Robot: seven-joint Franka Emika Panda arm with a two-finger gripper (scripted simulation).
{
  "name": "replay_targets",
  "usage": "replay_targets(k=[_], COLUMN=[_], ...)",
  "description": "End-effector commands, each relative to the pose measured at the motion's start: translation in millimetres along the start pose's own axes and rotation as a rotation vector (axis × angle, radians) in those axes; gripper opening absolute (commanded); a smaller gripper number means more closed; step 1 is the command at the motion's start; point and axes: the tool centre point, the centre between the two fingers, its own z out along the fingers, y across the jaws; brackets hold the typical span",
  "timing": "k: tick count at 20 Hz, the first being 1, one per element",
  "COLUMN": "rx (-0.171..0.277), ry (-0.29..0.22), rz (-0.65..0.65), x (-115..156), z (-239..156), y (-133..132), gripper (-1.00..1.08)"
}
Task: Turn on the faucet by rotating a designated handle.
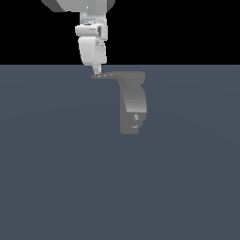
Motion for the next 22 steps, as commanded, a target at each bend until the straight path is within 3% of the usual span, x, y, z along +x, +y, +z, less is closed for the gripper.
replay_targets(k=[1, 13, 22], rx=[-0.004, -0.004, -0.002], ry=[0.001, 0.0, 0.0], rz=[-0.003, -0.003, 0.0], x=[-2, -3, 13], z=[0, 0, 0], y=[9, 40, 54], gripper=[-1.0, -1.0, -1.0])
